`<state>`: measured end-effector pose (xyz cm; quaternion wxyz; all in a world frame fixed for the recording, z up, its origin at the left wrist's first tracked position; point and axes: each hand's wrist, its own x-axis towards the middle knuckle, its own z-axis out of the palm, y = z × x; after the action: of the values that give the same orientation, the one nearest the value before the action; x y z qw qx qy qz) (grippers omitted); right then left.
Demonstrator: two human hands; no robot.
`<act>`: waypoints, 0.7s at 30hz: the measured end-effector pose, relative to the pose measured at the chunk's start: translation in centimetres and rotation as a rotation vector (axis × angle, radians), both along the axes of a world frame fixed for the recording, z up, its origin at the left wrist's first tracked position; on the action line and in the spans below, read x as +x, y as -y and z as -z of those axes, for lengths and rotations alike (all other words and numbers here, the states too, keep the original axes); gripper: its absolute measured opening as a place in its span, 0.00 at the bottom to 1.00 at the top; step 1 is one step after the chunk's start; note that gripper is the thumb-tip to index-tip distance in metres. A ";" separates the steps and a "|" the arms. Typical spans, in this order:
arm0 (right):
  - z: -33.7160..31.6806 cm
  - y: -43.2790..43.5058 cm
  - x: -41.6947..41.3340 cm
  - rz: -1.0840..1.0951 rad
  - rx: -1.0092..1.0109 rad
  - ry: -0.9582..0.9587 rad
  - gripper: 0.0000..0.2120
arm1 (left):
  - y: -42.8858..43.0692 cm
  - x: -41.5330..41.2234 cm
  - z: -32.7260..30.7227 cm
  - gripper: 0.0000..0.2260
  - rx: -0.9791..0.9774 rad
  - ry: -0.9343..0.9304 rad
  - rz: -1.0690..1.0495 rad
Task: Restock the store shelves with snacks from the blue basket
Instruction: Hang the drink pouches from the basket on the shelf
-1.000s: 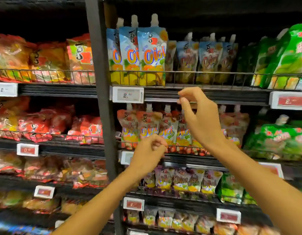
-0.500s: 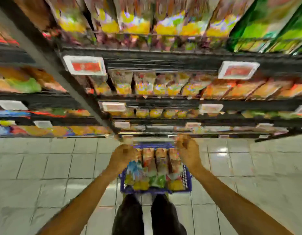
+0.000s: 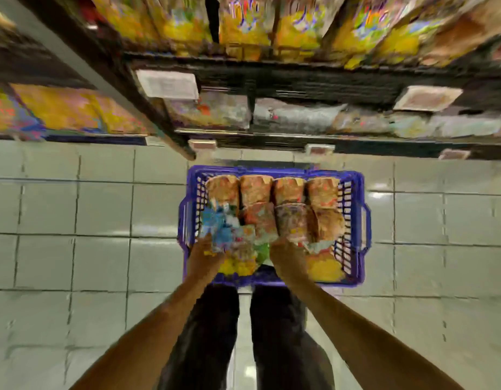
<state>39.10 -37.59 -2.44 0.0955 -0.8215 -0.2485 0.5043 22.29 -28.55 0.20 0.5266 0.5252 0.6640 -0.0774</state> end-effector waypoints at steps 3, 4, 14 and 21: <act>2.2 -0.1 -2.3 -0.049 -0.073 -0.031 0.21 | 1.6 -0.5 3.6 0.23 0.034 -0.048 -0.055; 3.3 0.1 -3.1 -0.062 -0.084 -0.022 0.19 | 2.2 -0.8 4.7 0.23 0.045 -0.051 -0.056; 6.3 1.1 -3.9 0.062 0.012 -0.131 0.15 | 4.0 -2.2 7.9 0.03 0.063 -0.037 -0.131; -0.2 1.9 -1.5 0.306 0.103 -0.209 0.17 | 2.5 -1.2 0.8 0.06 -0.075 0.202 -0.271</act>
<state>37.58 -39.52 -2.21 0.2385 -0.7867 -0.1350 0.5532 21.05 -31.00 -0.55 0.6154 0.4162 0.6690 0.0227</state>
